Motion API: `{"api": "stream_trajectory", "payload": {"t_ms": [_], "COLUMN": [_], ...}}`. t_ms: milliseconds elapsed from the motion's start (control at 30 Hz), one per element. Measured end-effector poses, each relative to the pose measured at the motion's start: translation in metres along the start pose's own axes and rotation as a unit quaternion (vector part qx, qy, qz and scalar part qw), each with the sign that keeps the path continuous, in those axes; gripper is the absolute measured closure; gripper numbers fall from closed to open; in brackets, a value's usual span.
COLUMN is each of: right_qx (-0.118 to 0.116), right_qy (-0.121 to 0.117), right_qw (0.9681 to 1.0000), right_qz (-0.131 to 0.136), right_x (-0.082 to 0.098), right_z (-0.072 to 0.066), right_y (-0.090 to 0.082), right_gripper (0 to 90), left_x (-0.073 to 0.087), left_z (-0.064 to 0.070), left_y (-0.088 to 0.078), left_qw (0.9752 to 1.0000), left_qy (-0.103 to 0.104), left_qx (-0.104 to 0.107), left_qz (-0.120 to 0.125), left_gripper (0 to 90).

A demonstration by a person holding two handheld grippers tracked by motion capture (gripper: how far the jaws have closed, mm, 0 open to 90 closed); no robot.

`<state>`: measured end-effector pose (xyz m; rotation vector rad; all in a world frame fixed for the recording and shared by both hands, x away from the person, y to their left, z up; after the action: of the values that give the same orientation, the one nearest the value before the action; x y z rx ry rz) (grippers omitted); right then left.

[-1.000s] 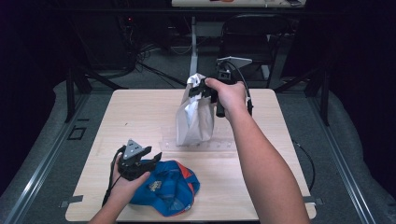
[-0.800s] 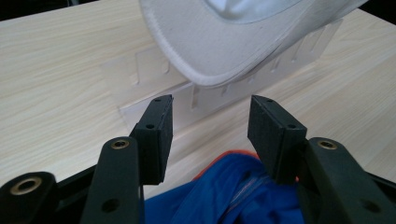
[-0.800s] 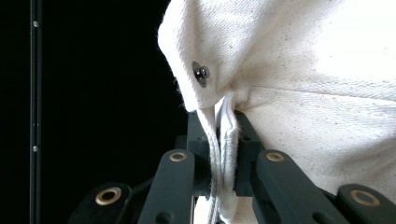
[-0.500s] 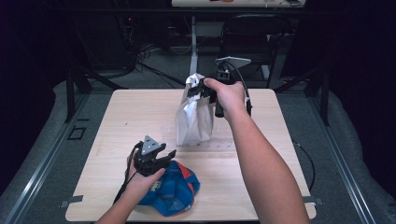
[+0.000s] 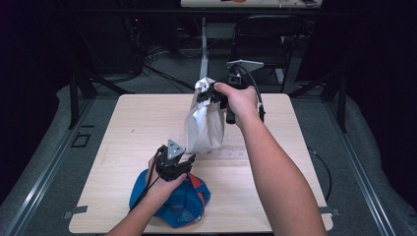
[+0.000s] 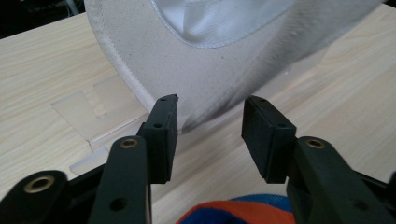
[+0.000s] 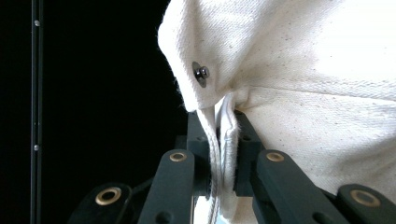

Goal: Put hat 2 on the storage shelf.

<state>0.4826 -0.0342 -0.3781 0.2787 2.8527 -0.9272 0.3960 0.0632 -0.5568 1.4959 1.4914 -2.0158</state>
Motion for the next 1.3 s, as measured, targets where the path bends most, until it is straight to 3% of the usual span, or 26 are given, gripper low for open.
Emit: {"api": "stream_trajectory", "payload": {"t_ms": [200,300,567,933,1067,1300], "right_qx": [0.002,0.0,-0.005,-0.005,0.0,-0.002], "right_qy": [-0.002,-0.003,-0.01,-0.016,-0.015,-0.013], "right_qw": [1.0,1.0,0.9999,0.9998,0.9999,0.9999], "right_qz": [0.0,-0.001,-0.003,-0.004,-0.004,-0.009], "right_x": [0.001,0.002,0.004,0.005,0.005,0.006], "right_z": [0.0,-0.001,-0.007,-0.014,-0.012,-0.01], "right_y": [0.0,-0.001,0.004,0.007,0.008,0.015], "right_gripper": [81.3,81.3,81.4,81.5,81.5,81.5], "left_x": [-0.003,-0.003,-0.004,-0.006,-0.004,0.001], "left_z": [-0.004,-0.006,-0.01,-0.018,-0.019,-0.026], "left_y": [0.005,0.002,-0.002,-0.005,-0.004,-0.006], "left_qw": [1.0,0.9998,0.9996,0.9989,0.9987,0.9985], "left_qy": [0.001,0.012,0.023,0.004,0.004,-0.014], "left_qx": [-0.007,-0.014,-0.003,0.038,0.044,0.048], "left_qz": [0.001,0.008,0.017,0.027,0.023,0.022], "left_gripper": [67.9,71.3,78.4,80.3,80.5,81.1]}}
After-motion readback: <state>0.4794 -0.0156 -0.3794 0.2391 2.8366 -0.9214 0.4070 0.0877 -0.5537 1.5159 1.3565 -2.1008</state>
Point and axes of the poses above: each handheld gripper's, and its own axes: y roughly forward along the jaws, x roughly out of its underside, z roughly to its right, the point moved 9 cm from there along y, roughly forward along the jaws
